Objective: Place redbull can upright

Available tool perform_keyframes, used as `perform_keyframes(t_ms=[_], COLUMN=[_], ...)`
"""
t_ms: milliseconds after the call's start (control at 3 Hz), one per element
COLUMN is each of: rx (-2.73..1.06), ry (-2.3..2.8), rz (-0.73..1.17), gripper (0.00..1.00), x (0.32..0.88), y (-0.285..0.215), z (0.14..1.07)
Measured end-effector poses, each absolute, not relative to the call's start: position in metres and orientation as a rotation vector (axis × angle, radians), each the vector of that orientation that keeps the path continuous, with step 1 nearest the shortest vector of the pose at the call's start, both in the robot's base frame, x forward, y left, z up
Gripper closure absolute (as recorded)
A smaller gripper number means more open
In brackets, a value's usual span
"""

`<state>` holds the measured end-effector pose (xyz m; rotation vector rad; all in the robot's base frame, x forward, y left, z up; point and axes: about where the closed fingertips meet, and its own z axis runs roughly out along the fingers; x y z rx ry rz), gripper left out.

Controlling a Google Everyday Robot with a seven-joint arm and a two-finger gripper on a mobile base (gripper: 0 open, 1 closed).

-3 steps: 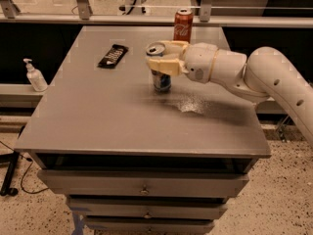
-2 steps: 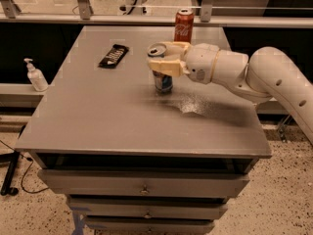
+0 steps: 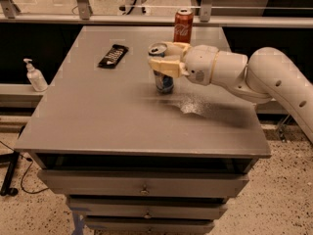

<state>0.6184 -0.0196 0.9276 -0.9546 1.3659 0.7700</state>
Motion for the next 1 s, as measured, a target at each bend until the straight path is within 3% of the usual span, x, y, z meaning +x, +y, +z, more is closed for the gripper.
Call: perform_keyframes(t_ms=[333,667,1000], rx=[-0.941,-0.923,-0.911], ry=[1.381,1.402,1.425], rz=[0.772,0.764,0.741], gripper=[0.12,0.0,0.0], x=[0.616,0.61,0.6], y=[-0.022,-0.028,-0.041], z=[0.923,0.918,0.918])
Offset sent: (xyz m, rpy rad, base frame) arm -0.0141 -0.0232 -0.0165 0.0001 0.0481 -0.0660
